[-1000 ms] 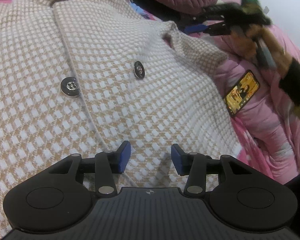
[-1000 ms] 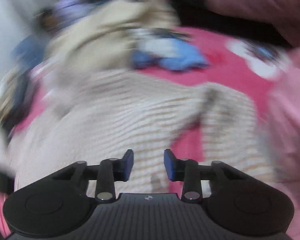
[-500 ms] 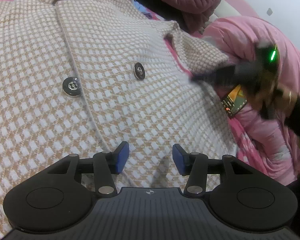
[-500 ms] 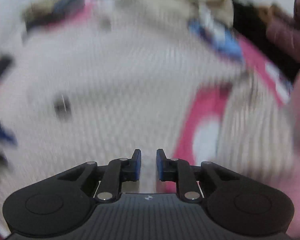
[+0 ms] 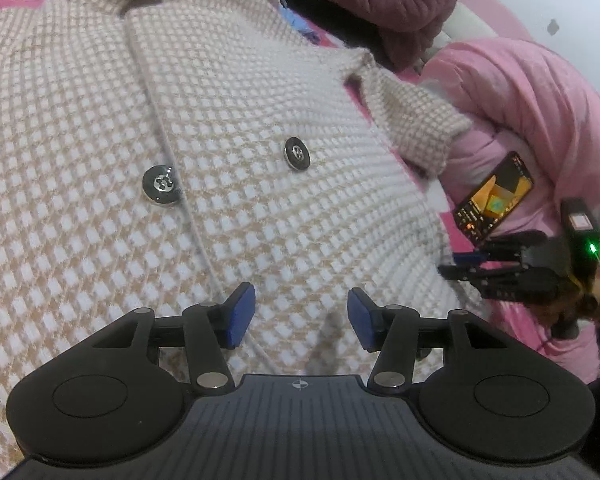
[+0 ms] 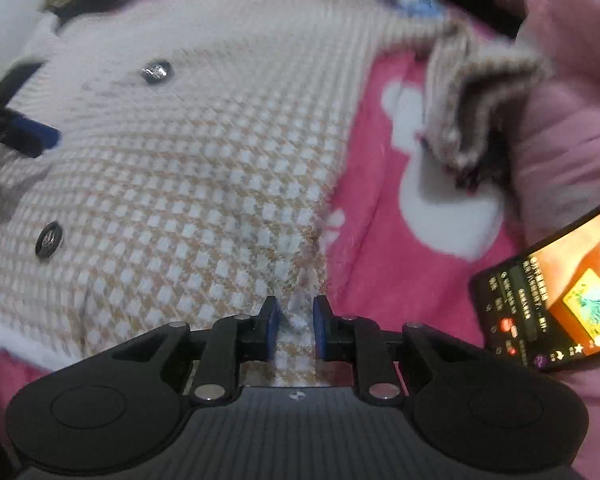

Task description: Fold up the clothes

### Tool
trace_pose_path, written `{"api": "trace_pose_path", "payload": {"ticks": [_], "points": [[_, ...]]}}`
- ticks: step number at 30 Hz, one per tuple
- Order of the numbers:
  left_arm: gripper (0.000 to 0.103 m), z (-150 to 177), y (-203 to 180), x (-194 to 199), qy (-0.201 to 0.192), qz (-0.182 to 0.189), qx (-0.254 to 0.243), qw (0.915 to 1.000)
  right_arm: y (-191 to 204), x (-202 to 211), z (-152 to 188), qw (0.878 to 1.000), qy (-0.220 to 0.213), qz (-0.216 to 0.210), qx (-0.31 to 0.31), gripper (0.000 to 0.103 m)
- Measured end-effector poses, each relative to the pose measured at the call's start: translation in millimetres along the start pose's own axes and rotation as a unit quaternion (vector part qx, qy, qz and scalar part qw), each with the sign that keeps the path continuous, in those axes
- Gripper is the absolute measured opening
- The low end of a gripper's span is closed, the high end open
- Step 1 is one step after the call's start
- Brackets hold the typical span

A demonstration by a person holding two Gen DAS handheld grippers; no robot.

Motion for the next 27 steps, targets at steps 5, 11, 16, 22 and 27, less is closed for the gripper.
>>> {"api": "trace_pose_path", "payload": {"ticks": [5,11,16,22,27], "points": [[0.051,-19,-12,13,-0.017,0.004,-0.028,0.9995,12,29,-74,0.998,-0.06,-0.004,0.026,0.02],[0.052,-53,-5,4,-0.055,-0.029,-0.056,0.9965,33,-20,-129,0.995,-0.084,-0.04,0.032,0.02],[0.05,-51,23,-13,-0.04,-0.064,-0.038,0.9964,36,-56,-119,0.998,-0.021,-0.023,0.051,0.019],[0.052,-73,20,-5,-0.07,-0.061,-0.052,0.9943,15,-27,-200,0.994,-0.104,-0.032,0.019,0.02],[0.052,-81,36,-29,-0.07,-0.079,-0.032,0.9939,25,-116,-195,0.997,-0.057,-0.047,0.008,0.021]]}}
Point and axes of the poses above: each gripper's, at about its wrist camera, not at the fingertips, and x roughly against the way its jaws point, y to its left, z to its underside, the point moved 9 cm from there along -x, roughly the way its jaws point
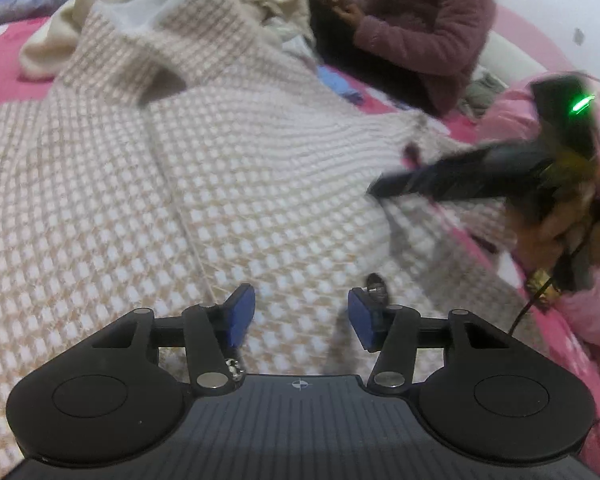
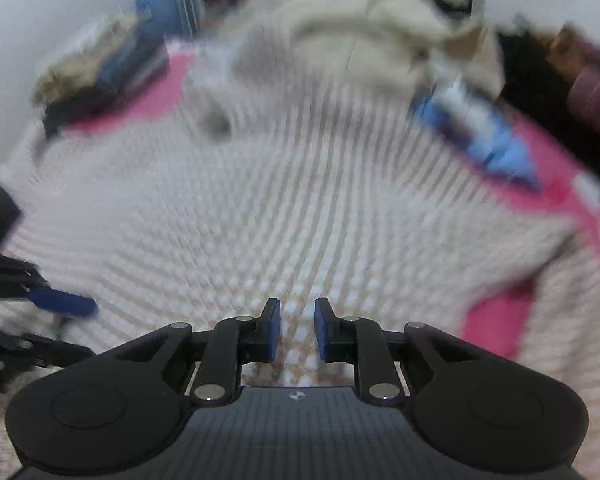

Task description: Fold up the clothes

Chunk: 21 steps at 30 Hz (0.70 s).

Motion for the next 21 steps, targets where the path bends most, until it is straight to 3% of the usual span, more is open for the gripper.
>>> {"api": "trace_pose_path", "payload": {"ticks": [4,8,11,13,16,18,21], "points": [[0.052,3,0,5,-0.008,0.001,-0.007,0.9999,3,10,-6,1.0,-0.016,0.009,0.001,0.021],[0.052,-6,1,14,-0.017,0.003,-0.007,0.9998,2,32,-58,0.997,-0.076,0.001,-0.001,0.021],[0.052,-15,9,13,-0.031,-0.001,0.014,0.9994,-2,15,-90,0.995,-0.097,-0.005,-0.012,0.021],[0.052,-17,16,10,-0.033,-0.005,0.026,0.9991,-4,-11,-99,0.995,-0.095,-0.009,-0.015,0.021],[0.052,-19,26,11,-0.038,-0.014,0.033,0.9987,-4,-66,-85,0.999,-0.047,-0.002,-0.015,0.02],[0.052,-22,32,15,-0.043,-0.02,0.039,0.9981,-2,-67,-90,0.999,-0.042,0.007,-0.018,0.02],[0.052,-32,47,26,-0.065,-0.033,0.046,0.9963,8,-41,-114,0.996,-0.073,-0.033,-0.042,0.021]]}}
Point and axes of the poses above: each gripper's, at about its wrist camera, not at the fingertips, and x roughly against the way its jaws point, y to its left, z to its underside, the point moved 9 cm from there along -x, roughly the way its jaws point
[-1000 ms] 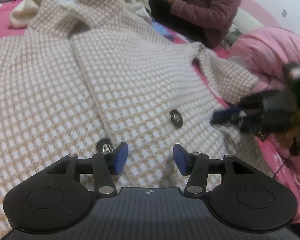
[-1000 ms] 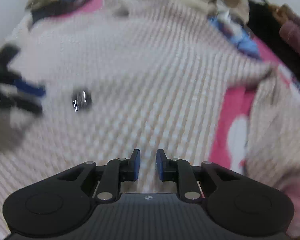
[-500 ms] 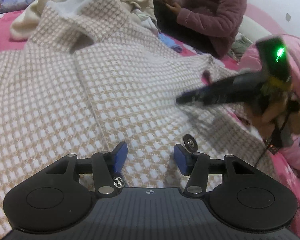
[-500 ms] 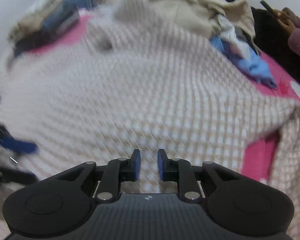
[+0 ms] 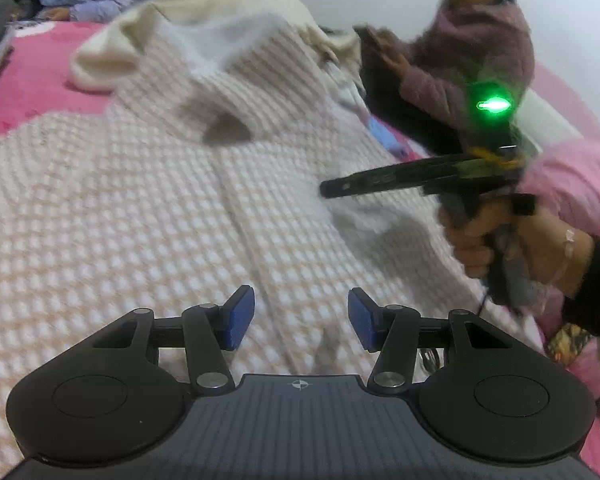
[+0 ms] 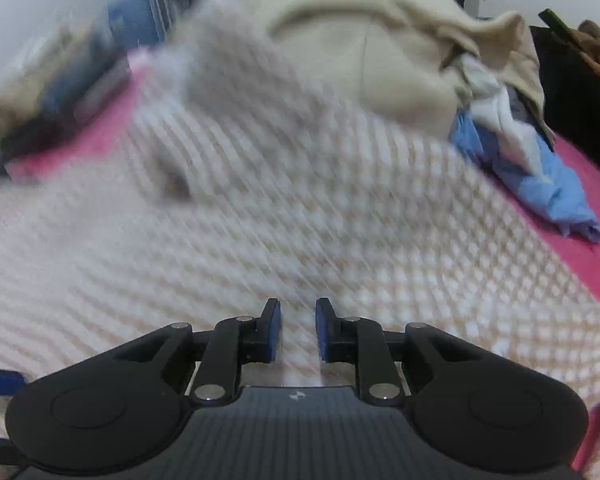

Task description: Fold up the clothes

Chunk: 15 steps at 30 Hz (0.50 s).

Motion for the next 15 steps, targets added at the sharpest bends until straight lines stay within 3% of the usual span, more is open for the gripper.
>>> {"api": "trace_pose_path", "payload": {"ticks": [3,7,11,15], "points": [[0.052,-13,16,5,-0.021,-0.024,-0.009,0.9995,17,9,-37,0.999,-0.049,-0.005,0.022,0.021],[0.052,-20,43,-7,-0.023,-0.057,0.02,0.9979,33,-10,-83,0.995,-0.097,-0.002,0.033,0.021],[0.052,-11,51,-13,-0.013,-0.067,0.04,0.9969,25,-52,-109,0.995,-0.096,0.01,0.001,0.017],[0.052,-8,46,-7,-0.013,-0.065,0.034,0.9972,16,-48,-110,0.993,-0.097,-0.03,-0.056,0.02]]}}
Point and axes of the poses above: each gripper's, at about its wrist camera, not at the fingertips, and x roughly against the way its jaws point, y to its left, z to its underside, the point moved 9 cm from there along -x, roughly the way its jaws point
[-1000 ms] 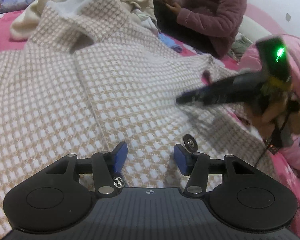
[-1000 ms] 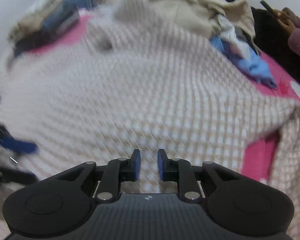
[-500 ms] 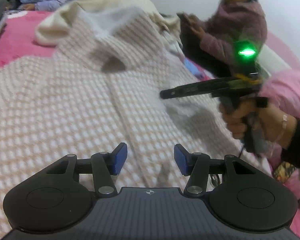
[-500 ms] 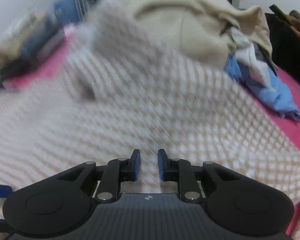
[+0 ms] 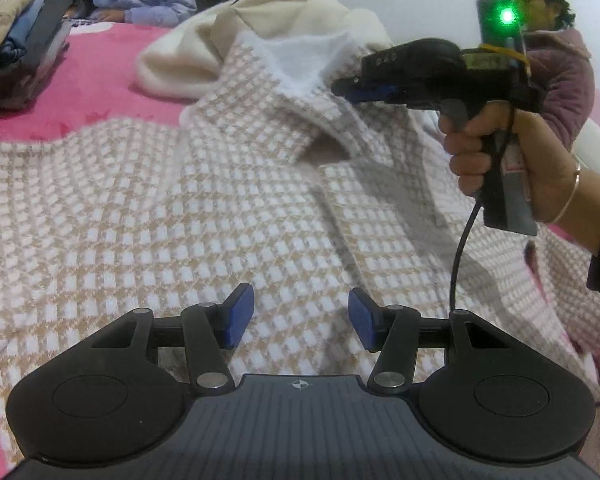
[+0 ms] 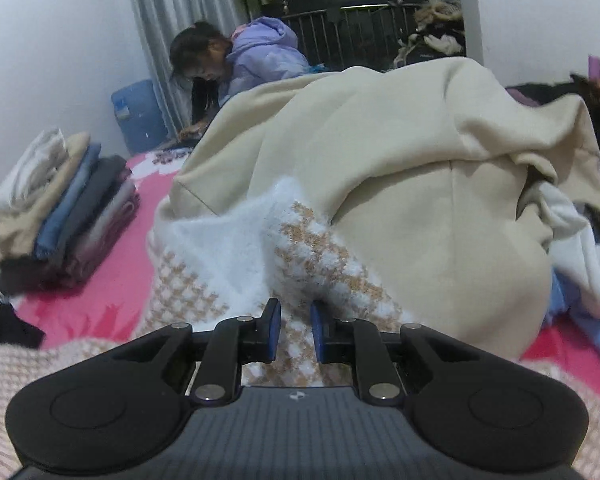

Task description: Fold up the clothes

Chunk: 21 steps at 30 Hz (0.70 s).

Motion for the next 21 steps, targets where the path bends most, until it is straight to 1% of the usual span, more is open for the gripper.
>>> {"api": "trace_pose_path", "payload": {"ticks": [1,3,5,7,8,11,13,15,18,19,21], "points": [[0.053,0,0,2,0.0,0.002,0.001,1.0,-1,8,0,1.0,-0.002,-0.013,-0.017,0.02],[0.052,-1,-2,7,0.0,0.009,0.006,0.9999,-10,40,1,0.998,-0.012,-0.032,-0.06,0.022],[0.053,-5,-5,11,-0.007,0.016,0.007,0.9998,-22,81,5,0.996,-0.023,-0.026,-0.086,0.024],[0.053,-7,-12,17,-0.011,0.029,0.007,0.9995,-37,129,15,0.994,-0.032,-0.004,-0.105,0.029],[0.053,-8,-16,20,-0.013,0.036,0.007,0.9992,-44,153,24,0.993,-0.031,0.011,-0.115,0.029],[0.053,-7,-40,26,-0.007,0.066,-0.008,0.9978,-69,221,66,0.987,-0.011,0.068,-0.144,0.03],[0.053,-1,-64,28,0.004,0.092,-0.027,0.9954,-80,254,98,0.981,0.004,0.098,-0.17,0.032],[0.053,10,-90,33,0.02,0.119,-0.044,0.9917,-89,284,130,0.972,0.017,0.126,-0.2,0.032],[0.053,34,-125,37,0.054,0.157,-0.068,0.9837,-98,324,177,0.953,0.031,0.162,-0.254,0.034],[0.053,42,-136,38,0.066,0.169,-0.076,0.9804,-101,335,189,0.947,0.033,0.177,-0.265,0.035],[0.053,58,-152,43,0.08,0.182,-0.095,0.9755,-106,355,208,0.937,0.034,0.209,-0.279,0.036]]}}
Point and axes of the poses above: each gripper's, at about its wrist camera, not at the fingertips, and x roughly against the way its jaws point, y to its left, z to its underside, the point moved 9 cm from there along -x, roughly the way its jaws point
